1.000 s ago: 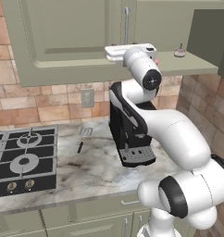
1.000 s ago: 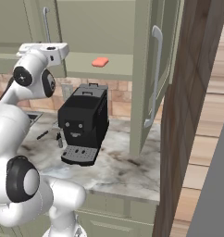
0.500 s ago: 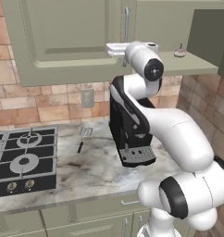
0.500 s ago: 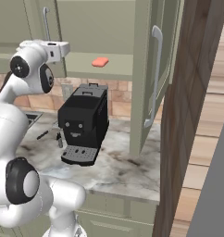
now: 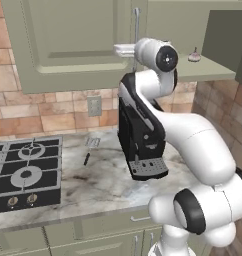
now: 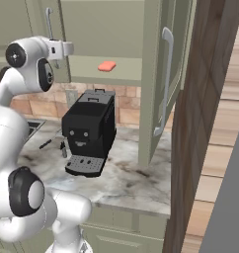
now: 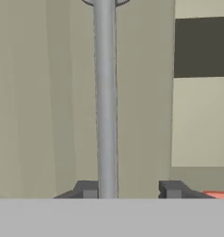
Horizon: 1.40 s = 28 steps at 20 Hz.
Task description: Pick the bar soap and bar soap from the cabinet and place them on the counter.
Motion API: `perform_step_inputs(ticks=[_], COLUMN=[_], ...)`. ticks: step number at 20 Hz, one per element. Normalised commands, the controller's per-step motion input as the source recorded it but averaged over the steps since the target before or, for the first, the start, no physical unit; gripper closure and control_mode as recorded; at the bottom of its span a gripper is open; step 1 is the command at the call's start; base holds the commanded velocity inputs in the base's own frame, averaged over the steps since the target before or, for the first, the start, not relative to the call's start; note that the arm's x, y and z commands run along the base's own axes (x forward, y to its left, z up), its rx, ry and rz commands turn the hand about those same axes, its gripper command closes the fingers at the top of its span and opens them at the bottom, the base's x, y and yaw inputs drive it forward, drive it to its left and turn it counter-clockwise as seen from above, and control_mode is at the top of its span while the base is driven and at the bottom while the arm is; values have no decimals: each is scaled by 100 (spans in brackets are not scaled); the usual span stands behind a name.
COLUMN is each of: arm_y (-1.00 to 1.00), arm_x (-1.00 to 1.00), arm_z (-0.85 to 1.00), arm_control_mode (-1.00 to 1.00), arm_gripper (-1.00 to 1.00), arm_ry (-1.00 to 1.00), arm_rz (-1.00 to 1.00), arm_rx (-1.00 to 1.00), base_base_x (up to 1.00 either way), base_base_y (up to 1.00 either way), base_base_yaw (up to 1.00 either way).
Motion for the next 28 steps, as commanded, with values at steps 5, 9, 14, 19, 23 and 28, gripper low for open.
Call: perform_step_inputs(ticks=[5, 9, 14, 19, 23, 28], arm_y=[17, 18, 34, 44, 47, 49], arm_x=[32, 20, 2, -3, -17, -33], arm_z=[-6, -6, -13, -16, -15, -12], arm_control_mode=[-100, -100, -100, -100, -100, -100], arm_gripper=[100, 100, 100, 100, 100, 100], arm_ry=[15, 11, 6, 1, 0, 0], arm_rz=[0, 0, 0, -2, -5, -7], arm_rx=[-3, -3, -4, -5, -4, -3], base_base_x=[0, 0, 0, 0, 0, 0], base_base_y=[0, 0, 0, 0, 0, 0], base_base_yaw=[0, 0, 0, 0, 0, 0])
